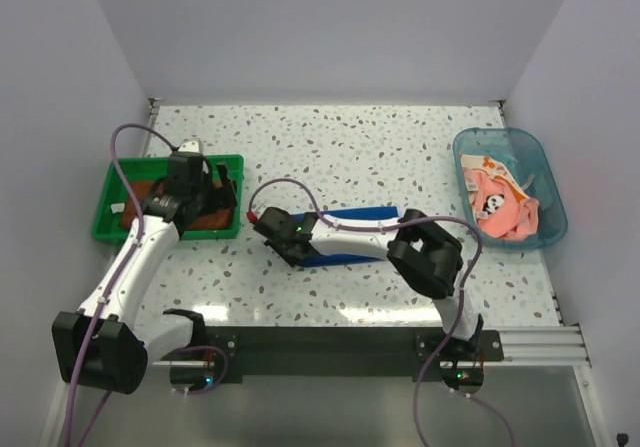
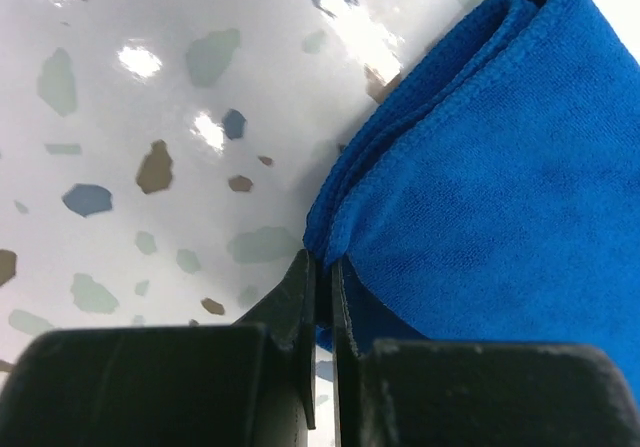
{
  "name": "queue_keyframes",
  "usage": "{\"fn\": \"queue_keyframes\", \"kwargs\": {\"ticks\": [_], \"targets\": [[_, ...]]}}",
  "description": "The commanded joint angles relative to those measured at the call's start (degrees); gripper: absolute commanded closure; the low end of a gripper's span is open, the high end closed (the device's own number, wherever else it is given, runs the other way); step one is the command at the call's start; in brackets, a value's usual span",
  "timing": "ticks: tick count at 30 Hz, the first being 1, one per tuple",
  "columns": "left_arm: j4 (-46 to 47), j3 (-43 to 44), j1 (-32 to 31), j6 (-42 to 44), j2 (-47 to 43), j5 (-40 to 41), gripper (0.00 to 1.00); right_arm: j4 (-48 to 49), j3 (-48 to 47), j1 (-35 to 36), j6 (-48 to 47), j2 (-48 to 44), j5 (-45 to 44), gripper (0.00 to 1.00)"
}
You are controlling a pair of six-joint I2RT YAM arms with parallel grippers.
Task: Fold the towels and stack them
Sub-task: Neatly place the folded towel into the bin
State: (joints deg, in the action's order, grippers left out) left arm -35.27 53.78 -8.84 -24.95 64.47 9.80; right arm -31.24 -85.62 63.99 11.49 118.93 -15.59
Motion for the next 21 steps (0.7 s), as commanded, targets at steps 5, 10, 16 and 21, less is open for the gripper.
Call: {"fn": "queue_keyframes", "kwargs": {"ticks": [5, 10, 16, 21], "targets": [[4.7, -3.7, -0.6, -7.2, 1.0, -14.9, 0.00, 11.6, 11.3, -5.7, 3.6, -12.3, 11.0, 1.00], [8.4, -4.2, -5.9, -12.7, 4.6, -19.2, 0.00, 19.5, 17.9, -8.9, 7.8, -17.0, 15.0, 1.00], [13.3, -5.6, -11.0, -18.9, 9.3, -19.7, 0.00, 25.7, 23.2, -11.2, 11.5, -20.6, 17.6, 1.00], [18.9, -7.2, -13.2, -23.2, 12.6, -22.5, 0.00, 28.4, 25.7, -11.3, 12.9, -21.5, 17.8, 1.00]]}}
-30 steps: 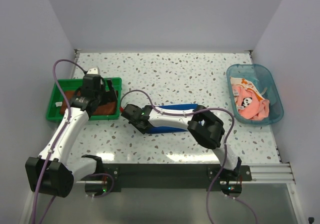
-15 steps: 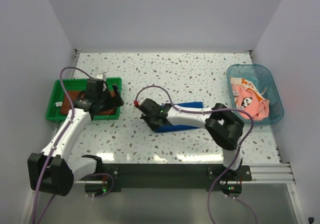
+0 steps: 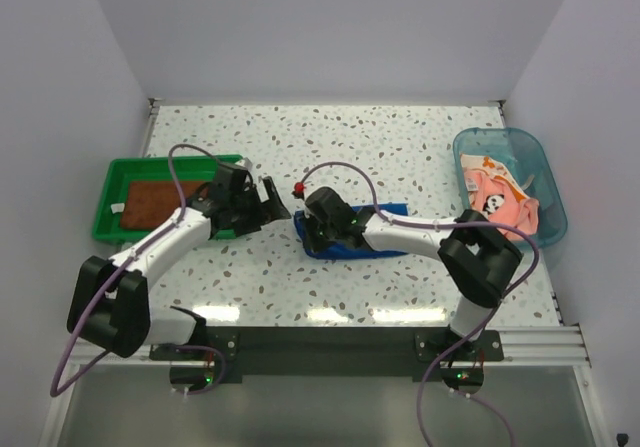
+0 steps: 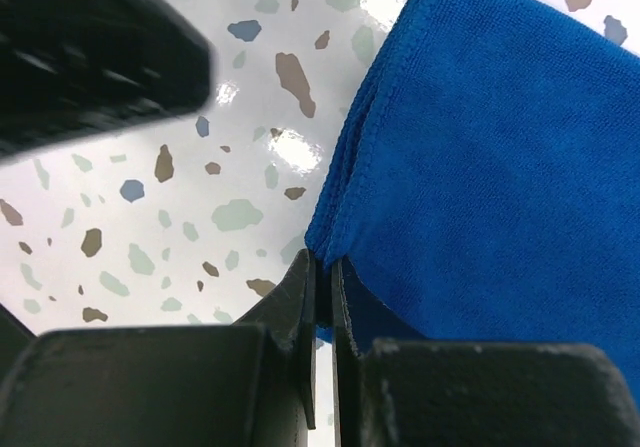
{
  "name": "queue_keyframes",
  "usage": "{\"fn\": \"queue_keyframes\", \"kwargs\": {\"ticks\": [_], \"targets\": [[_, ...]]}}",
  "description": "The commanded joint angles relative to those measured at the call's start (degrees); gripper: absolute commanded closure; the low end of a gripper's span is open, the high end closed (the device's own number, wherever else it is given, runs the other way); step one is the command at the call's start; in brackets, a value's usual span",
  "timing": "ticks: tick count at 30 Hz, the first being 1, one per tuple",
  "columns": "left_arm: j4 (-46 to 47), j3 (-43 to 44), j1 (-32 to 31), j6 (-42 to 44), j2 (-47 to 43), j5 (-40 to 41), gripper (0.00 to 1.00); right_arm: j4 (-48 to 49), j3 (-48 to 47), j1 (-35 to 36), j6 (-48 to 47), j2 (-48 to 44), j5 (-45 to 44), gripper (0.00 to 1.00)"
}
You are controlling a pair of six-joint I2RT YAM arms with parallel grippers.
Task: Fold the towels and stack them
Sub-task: Neatly place the folded towel into the bin
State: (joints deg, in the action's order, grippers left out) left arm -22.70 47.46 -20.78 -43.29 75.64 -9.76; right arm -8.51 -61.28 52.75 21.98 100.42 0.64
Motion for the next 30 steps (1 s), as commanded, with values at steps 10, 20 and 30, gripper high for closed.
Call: {"fn": "queue_keyframes", "kwargs": {"ticks": [10, 20, 30], "targets": [[13.1, -2.0, -5.8, -10.6, 10.1, -3.1, 0.00, 13.6, 6.0, -0.3, 6.5, -4.7, 0.6, 1.00], [18.0, -1.3, -8.1, -11.2, 17.2, -1.3, 0.14, 16.3, 7.8, -0.5, 7.5, -4.8, 1.3, 1.00], [21.7, -3.0, -9.9, -12.6, 19.3, 1.7, 0.44, 17.5, 8.4, -0.5, 7.5, -5.0, 2.0, 1.00]]}}
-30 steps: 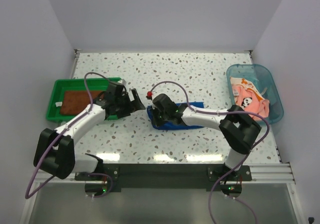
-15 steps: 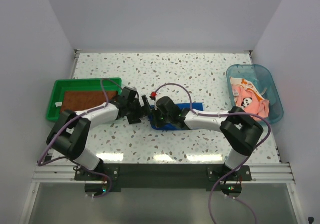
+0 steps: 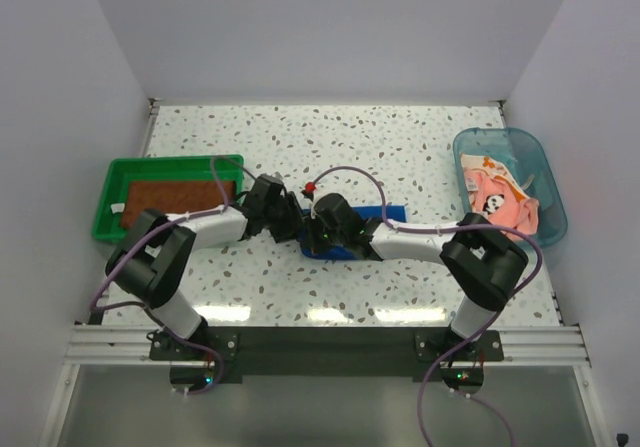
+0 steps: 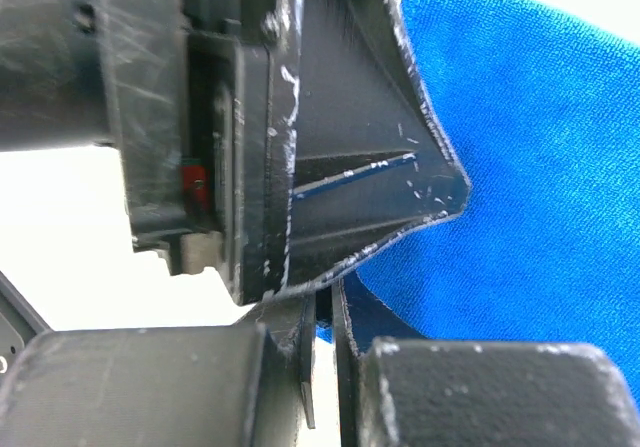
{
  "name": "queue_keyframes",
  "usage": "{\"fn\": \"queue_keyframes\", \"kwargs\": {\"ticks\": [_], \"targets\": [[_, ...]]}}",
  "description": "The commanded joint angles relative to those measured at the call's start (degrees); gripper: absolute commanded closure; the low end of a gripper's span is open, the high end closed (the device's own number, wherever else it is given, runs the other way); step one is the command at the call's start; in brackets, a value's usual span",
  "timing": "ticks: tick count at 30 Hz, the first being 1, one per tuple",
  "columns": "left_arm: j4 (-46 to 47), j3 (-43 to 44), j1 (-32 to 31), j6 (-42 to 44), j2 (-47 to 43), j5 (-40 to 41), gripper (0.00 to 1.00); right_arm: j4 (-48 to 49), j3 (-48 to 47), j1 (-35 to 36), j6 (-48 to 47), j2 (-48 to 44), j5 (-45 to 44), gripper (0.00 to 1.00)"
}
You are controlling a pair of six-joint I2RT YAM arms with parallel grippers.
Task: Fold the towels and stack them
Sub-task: Neatly place the folded towel into the bin
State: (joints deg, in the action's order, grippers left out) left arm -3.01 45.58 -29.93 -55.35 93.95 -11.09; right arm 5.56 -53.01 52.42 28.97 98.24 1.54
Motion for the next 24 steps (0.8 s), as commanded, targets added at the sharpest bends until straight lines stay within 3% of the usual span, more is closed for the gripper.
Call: {"fn": "queue_keyframes", "kwargs": {"ticks": [1, 3, 4, 7, 10, 11, 15, 19, 24], "targets": [[2.0, -1.2, -0.7, -0.4, 1.0, 3.4, 0.53, 3.4, 0.1, -0.2, 0.4, -2.7, 1.3, 1.00], [2.0, -0.8, -0.8, 0.9, 0.7, 4.8, 0.62, 3.2, 0.0, -0.3, 0.1, -2.6, 1.7, 1.00], [2.0, -0.5, -0.7, 1.3, 0.8, 5.2, 0.75, 3.2, 0.0, -0.2, -0.1, -2.4, 2.0, 1.00], [0.9, 1.3, -0.7, 5.3, 0.8, 7.9, 0.99, 1.9, -0.7, -0.3, -1.7, -2.5, 2.8, 1.00], [-2.2, 3.8, -0.7, 10.7, 0.8, 10.3, 1.00, -1.4, -2.2, -0.2, -4.0, -3.6, 4.4, 0.65], [-3.9, 4.9, -0.7, 12.1, 0.7, 10.9, 1.00, -2.5, -3.0, -0.2, -4.6, -4.1, 4.9, 0.47], [-10.9, 8.3, -0.5, 19.9, -0.3, 17.0, 1.00, -10.3, -4.8, -0.2, -7.9, -8.7, 4.7, 0.17], [-20.3, 11.9, 0.7, 26.2, -2.3, 25.9, 1.00, -21.3, -5.8, -0.2, -11.9, -13.6, 4.1, 0.02], [-30.1, 18.5, 5.1, 34.4, -4.8, 35.5, 1.00, -30.2, -5.3, -0.2, -16.5, -19.0, 3.8, 0.01]]}}
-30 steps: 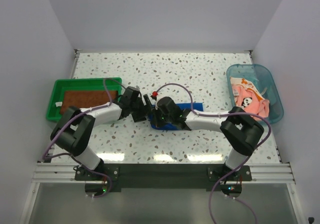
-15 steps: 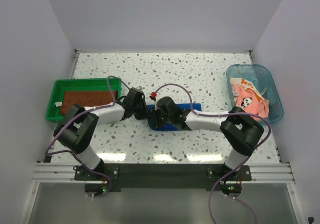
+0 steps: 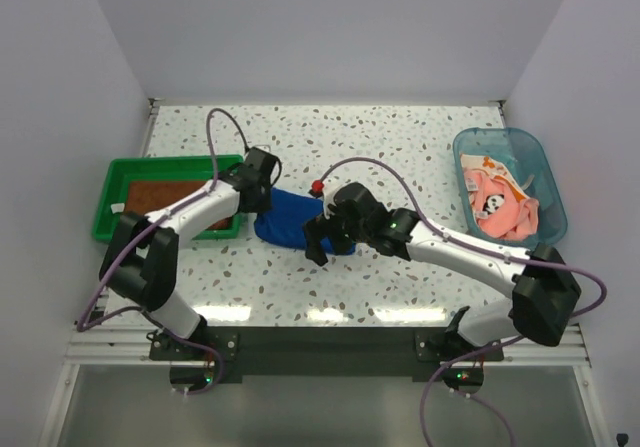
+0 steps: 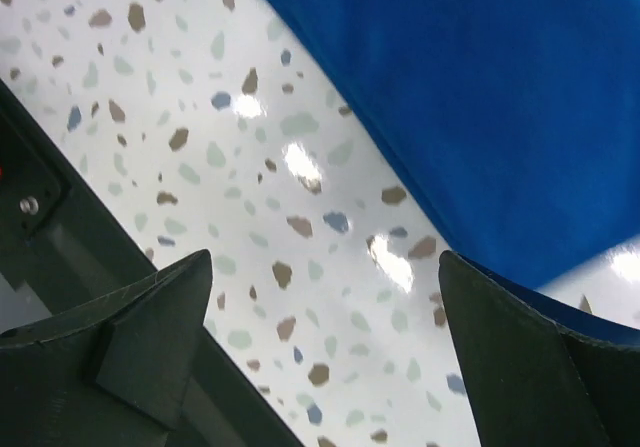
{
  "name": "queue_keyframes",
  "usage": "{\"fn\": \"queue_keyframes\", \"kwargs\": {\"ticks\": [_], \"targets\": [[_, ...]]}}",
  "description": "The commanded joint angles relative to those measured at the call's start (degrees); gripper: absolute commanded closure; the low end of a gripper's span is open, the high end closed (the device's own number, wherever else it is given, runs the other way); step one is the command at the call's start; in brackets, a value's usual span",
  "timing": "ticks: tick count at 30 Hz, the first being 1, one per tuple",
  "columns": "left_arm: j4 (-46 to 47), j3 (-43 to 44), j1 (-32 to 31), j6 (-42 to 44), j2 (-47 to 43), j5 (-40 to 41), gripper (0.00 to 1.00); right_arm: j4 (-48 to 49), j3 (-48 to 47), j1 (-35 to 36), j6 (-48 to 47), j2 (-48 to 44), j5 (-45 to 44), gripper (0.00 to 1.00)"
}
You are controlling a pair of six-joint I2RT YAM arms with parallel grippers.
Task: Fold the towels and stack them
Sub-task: Neatly place the folded towel into the bin
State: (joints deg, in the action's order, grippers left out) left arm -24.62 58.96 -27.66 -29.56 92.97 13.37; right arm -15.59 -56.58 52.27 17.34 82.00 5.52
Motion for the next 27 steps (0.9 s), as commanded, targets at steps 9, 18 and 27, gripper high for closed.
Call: {"fn": "queue_keyframes", "kwargs": {"ticks": [9, 18, 27], "targets": [[-21.3, 12.1, 10.5, 17.2, -4.6, 26.2, 1.00, -15.3, -1.6, -0.2, -6.7, -6.5, 1.0, 0.02], [-21.0, 12.9, 16.9, 24.5, -1.1, 39.8, 1.00, -18.3, -3.6, -0.1, -9.5, -3.9, 0.5, 0.02], [-7.4, 13.1, 22.1, 34.9, -1.3, 39.8, 1.00, -19.3, -4.8, -0.2, -9.5, -2.5, 0.8, 0.01]]}}
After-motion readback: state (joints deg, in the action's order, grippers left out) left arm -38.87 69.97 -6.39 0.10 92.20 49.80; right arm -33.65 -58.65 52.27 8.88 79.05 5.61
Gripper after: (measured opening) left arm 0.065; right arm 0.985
